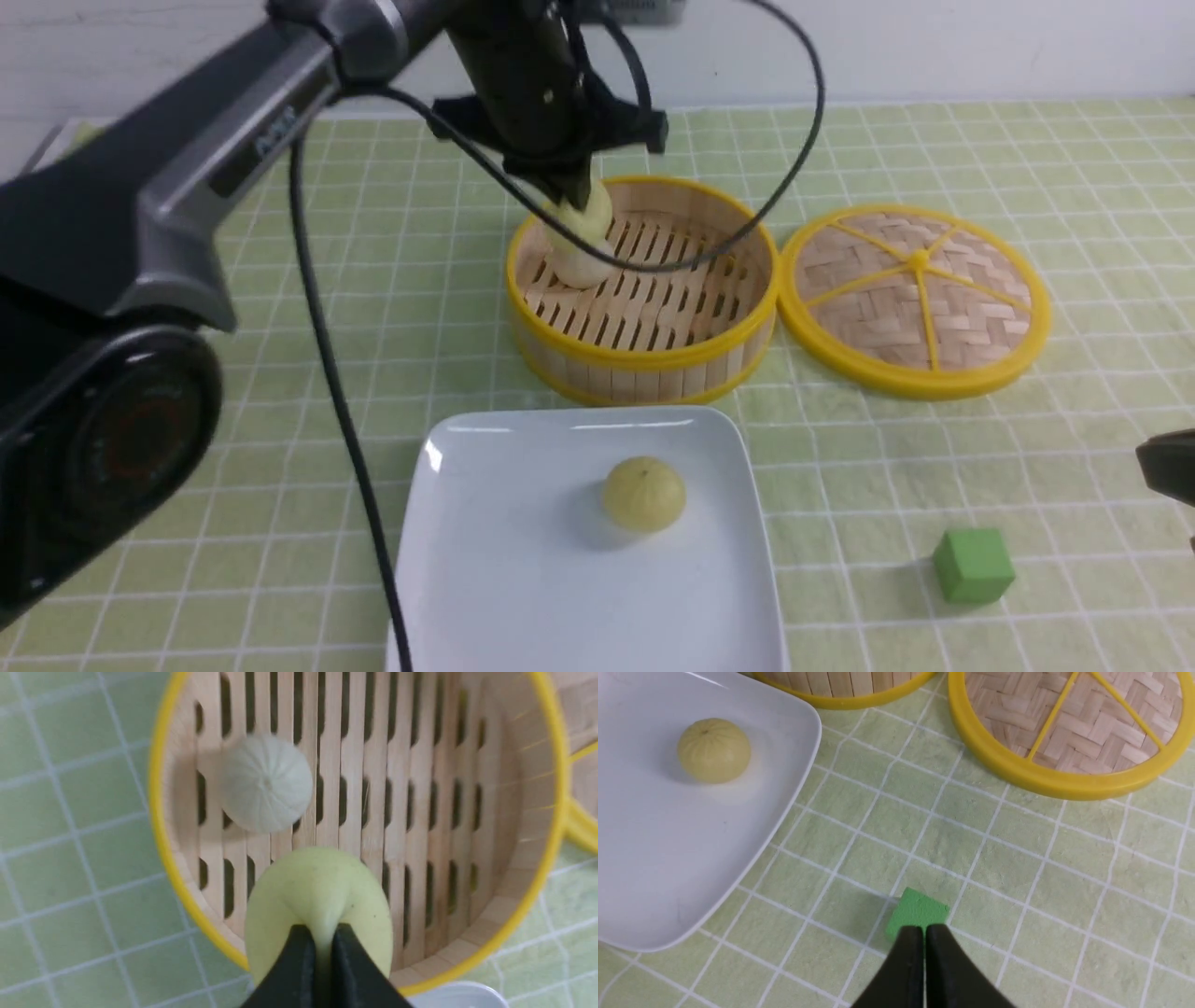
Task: Put the steamed buns into the plate on the green tablecloth.
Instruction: 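Carry the bun from the bamboo steamer to the plate with the left gripper, then reach into the bamboo steamer and grasp a bun with the left gripper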
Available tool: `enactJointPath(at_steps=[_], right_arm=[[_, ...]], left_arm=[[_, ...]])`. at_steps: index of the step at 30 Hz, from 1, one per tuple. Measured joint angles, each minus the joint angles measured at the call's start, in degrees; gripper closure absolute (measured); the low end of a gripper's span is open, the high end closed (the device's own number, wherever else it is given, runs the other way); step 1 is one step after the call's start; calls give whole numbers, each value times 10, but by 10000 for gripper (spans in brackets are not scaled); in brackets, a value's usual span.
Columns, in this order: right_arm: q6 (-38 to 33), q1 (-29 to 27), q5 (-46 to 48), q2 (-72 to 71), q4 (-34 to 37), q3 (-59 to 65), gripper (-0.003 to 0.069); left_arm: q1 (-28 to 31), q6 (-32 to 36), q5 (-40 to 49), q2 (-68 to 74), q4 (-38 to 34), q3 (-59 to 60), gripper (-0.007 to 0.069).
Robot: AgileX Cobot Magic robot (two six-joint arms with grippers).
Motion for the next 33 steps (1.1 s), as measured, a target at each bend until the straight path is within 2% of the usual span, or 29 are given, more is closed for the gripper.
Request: enactJointPath(at_steps=[5,11,12,13,14,16,17,18,19,21,22,25,26,29,32,33], right_arm=[[0,0,-1,0,0,0,629],[0,0,0,0,0,4,622],[0,0,0,0,0,4,621],[0,0,0,0,0,4,620],[0,0,0,0,0,4,618],[0,0,-1,0,0,4,616],[0,0,-1,0,0,4,615],[0,0,-1,0,0,4,614],[0,0,-1,0,0,4,614],[0,0,-1,0,0,4,611],[0,0,-1,0,0,4,610],[0,0,-1,0,0,4,606],[0,0,-1,0,0,4,604],[0,0,-1,0,0,4,601],[0,0,-1,0,0,4,596],[0,0,-1,0,0,4,594]], left_arm=[[0,2,1,-113,1,95,603],[-12,2,-5,-181,-81,376,594],[-19,1,-34,-177,-87,432,585],[-19,1,-34,-176,-88,432,583],[-25,-2,-81,-167,-92,480,565],[-27,-10,-120,-157,-92,508,534],[-27,-21,-152,-146,-92,525,493],[-27,-30,-170,-138,-87,531,442],[-27,-32,-173,-137,-87,532,442],[-27,-53,-196,-128,-81,532,334],[-27,-54,-197,-127,-81,531,317],[-23,-58,-200,-124,-57,477,204],[-21,-59,-200,-123,-46,457,191],[-11,-76,-200,-123,-28,396,191],[6,-112,-181,-122,-18,316,293],[16,-119,-161,-116,-18,282,376]])
